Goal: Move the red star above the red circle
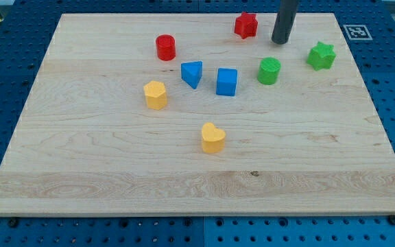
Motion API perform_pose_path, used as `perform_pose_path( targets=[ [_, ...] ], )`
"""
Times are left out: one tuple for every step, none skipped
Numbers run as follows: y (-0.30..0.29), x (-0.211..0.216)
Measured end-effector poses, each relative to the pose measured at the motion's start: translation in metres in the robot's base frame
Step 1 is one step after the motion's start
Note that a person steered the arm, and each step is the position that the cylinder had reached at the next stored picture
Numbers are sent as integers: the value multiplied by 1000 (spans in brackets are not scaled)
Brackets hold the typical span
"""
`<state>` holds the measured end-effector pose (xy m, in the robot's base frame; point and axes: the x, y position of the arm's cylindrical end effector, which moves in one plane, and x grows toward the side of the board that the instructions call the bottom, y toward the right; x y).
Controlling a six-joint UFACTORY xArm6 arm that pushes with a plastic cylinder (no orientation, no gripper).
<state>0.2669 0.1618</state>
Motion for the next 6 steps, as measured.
perform_pose_path(
  targets=[
    [-1, -16],
    [-10, -25],
    [-29, -27],
    [-54, -27],
    [-80, -27],
    [-101, -27]
  ],
)
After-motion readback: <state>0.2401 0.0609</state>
